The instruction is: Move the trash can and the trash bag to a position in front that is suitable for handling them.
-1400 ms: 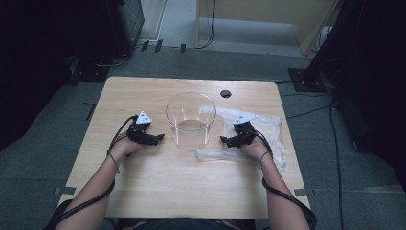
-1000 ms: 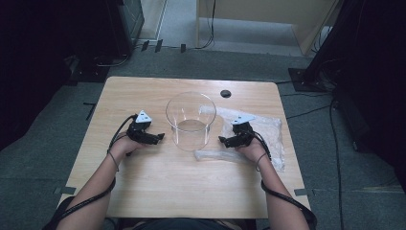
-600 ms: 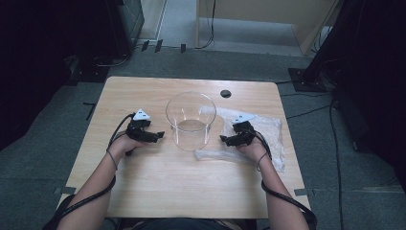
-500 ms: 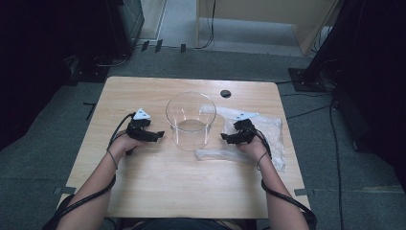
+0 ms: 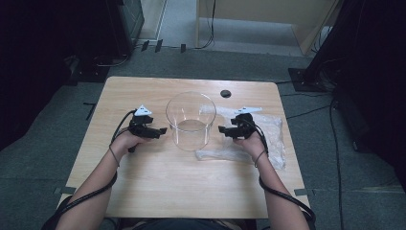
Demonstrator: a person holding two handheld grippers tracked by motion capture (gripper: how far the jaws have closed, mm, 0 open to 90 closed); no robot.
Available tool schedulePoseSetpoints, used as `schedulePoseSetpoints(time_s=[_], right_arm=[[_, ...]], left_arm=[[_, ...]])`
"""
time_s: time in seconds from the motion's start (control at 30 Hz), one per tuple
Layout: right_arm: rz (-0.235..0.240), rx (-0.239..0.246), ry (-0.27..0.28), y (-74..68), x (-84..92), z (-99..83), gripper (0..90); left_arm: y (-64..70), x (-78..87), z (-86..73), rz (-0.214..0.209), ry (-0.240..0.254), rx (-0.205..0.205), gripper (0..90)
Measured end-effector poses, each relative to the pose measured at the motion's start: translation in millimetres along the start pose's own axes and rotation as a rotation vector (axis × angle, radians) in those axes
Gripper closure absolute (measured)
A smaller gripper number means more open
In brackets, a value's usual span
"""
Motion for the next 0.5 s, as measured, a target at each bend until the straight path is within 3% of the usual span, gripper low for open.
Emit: schedulePoseSetpoints(time_s=[0.17,0.23,0.27,0.5], right_arm=[[0.012,0.004,0.010,-2.4,-1.7,6.1,29.5],[0.018,-0.029,0.014,-2.3,-1.7,9.4,30.0],[0.019,-0.047,0.022,-2.3,-2.1,12.2,30.8],[0.029,-0.087,0.049,-8.1,-3.8,23.7,32.8]], left_arm=[[-1.2,-1.6,6.7,-0.019,0.006,0.056,14.1],[-3.8,-1.7,8.3,-0.012,-0.004,0.119,14.1],[-5.0,-2.1,9.7,-0.009,0.001,0.175,14.1],[-2.2,0.1,20.4,-0.019,0.024,0.179,17.5]])
Point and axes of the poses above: each handheld gripper's, and its own axes: x roughly backward along the jaws, z roughly out of its top, y roughly to its right, the point moved 6 cm from there along -x, roughly forward along the jaws, and after that the axes turned 9 degrees about -z, right-handed, at the moved point
